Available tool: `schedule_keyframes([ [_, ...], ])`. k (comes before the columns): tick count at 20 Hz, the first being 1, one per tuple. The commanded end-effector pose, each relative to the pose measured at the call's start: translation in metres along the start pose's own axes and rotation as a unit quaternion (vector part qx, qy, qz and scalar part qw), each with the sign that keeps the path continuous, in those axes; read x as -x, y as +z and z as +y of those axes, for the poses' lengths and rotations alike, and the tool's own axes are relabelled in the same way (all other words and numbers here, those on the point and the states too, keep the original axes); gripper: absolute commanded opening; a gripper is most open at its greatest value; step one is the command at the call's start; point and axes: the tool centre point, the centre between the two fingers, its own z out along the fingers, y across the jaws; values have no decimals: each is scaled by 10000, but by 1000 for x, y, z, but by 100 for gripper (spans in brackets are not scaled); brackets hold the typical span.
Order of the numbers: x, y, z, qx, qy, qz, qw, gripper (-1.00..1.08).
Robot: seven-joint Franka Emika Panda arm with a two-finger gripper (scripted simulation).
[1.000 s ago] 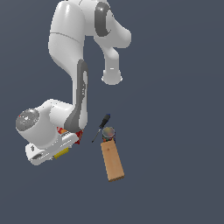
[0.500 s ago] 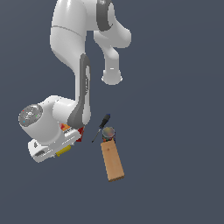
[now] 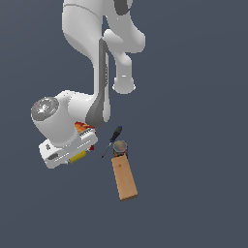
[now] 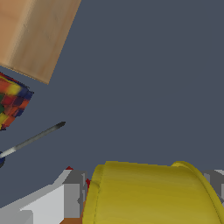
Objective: Pick up a designated object from a clutter of objects.
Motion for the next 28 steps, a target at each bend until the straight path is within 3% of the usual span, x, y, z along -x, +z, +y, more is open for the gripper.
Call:
schedule_keyframes([
  [1,-1,-16,-17,10,-3,3,10000,-100],
  [28,-14,-204,-221,13,-5,-2,10000,-100],
])
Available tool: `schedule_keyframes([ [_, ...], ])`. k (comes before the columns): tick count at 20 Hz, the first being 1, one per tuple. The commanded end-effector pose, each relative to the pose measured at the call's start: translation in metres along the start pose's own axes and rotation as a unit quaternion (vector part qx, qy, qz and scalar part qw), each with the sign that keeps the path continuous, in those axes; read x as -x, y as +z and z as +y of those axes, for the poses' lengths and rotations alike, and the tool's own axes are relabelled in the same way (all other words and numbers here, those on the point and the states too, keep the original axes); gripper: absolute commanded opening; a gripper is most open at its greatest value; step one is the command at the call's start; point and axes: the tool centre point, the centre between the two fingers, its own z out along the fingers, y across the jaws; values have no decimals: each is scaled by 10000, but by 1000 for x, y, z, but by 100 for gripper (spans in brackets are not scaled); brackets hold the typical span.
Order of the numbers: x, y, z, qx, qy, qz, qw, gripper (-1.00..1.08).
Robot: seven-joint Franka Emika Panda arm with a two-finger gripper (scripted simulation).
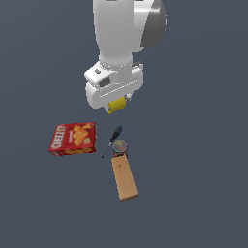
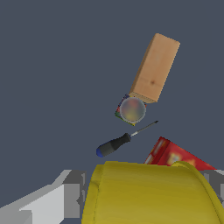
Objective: Pick up a designated object from a clutter of objects.
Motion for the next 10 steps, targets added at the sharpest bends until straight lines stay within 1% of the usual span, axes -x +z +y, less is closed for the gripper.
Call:
schedule_keyframes([
  [1,-1,-18,-18,0,1,6,10000,-100],
  [6,-5,-47,-47,-3,0,12,10000,-100],
  [10,-7,-64,-64,-4,0,15,10000,-100],
])
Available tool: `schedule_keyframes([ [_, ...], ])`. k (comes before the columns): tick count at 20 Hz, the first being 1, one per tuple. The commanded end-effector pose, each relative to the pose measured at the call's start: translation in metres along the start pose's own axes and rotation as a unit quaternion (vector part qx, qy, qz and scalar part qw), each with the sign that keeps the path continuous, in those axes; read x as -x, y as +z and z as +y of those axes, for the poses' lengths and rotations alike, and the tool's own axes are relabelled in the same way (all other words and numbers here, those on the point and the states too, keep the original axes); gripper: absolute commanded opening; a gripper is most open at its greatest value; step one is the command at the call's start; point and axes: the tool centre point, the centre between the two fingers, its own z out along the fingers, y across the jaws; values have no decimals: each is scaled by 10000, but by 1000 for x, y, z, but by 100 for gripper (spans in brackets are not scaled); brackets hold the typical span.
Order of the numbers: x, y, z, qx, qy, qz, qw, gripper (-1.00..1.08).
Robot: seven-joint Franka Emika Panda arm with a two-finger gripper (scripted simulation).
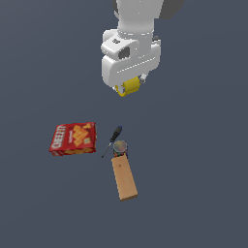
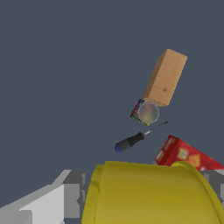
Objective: Pick up a designated object from a clutter of objects.
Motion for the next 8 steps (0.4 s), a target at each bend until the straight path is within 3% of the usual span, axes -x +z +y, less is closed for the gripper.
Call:
schedule_keyframes([
  [1,-1,-10,-9,-1,5,4,10000,-100],
  [8,-3,-20,-17,-1,11,6,10000,-100],
])
